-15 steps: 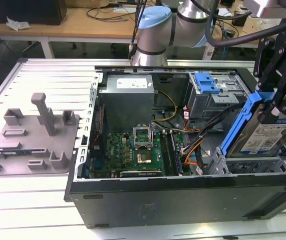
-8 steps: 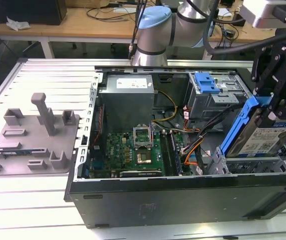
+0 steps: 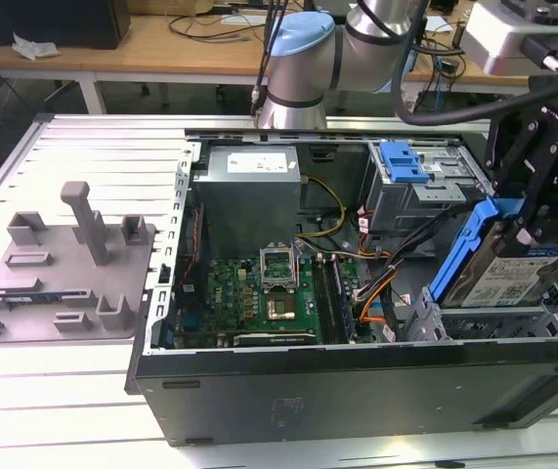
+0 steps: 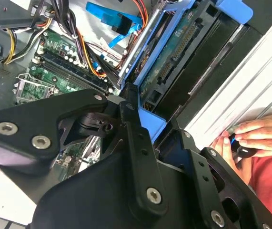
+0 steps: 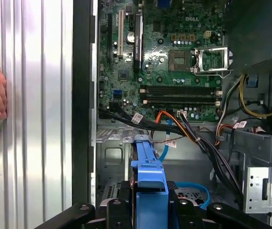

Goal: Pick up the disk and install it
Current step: 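Insert the disk into the insertion slot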

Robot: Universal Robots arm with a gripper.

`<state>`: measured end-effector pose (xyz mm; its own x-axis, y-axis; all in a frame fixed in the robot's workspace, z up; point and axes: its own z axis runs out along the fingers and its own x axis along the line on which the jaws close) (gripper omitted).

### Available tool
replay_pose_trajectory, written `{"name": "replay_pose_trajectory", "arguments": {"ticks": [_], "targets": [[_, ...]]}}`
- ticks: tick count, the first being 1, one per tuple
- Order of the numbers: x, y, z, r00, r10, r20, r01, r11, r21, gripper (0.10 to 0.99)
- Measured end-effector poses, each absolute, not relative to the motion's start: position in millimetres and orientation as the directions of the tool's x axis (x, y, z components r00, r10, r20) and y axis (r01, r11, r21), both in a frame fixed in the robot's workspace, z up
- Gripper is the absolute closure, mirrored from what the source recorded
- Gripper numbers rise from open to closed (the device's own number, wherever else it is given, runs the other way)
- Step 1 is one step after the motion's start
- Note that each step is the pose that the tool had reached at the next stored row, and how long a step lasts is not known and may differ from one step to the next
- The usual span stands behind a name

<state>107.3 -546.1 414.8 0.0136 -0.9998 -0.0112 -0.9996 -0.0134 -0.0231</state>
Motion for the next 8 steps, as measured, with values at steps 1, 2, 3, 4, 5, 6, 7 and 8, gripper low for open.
{"name": "replay_pose_trajectory", "arguments": {"ticks": [1, 2, 3, 4, 5, 6, 7, 8], "targets": [[107.3, -546.1, 413.8, 0.014, -1.000, -0.011, -1.000, -0.013, -0.023, 0.722], [107.3, -546.1, 412.7, 0.014, -1.000, -0.011, -1.000, -0.013, -0.023, 0.722], [107.3, -546.2, 411.0, 0.014, -1.000, -0.011, -1.000, -0.013, -0.023, 0.722], [107.3, -546.1, 410.1, 0.014, -1.000, -0.011, -1.000, -0.013, -0.023, 0.722], [107.3, -546.1, 408.1, 0.014, -1.000, -0.011, -1.000, -0.013, -0.023, 0.722], [107.3, -546.1, 407.3, 0.014, -1.000, -0.011, -1.000, -0.013, -0.024, 0.722], [107.3, -546.1, 406.4, 0.014, -1.000, -0.011, -1.000, -0.013, -0.024, 0.722], [107.3, -546.1, 405.6, 0.014, -1.000, -0.012, -1.000, -0.013, -0.024, 0.722]]}}
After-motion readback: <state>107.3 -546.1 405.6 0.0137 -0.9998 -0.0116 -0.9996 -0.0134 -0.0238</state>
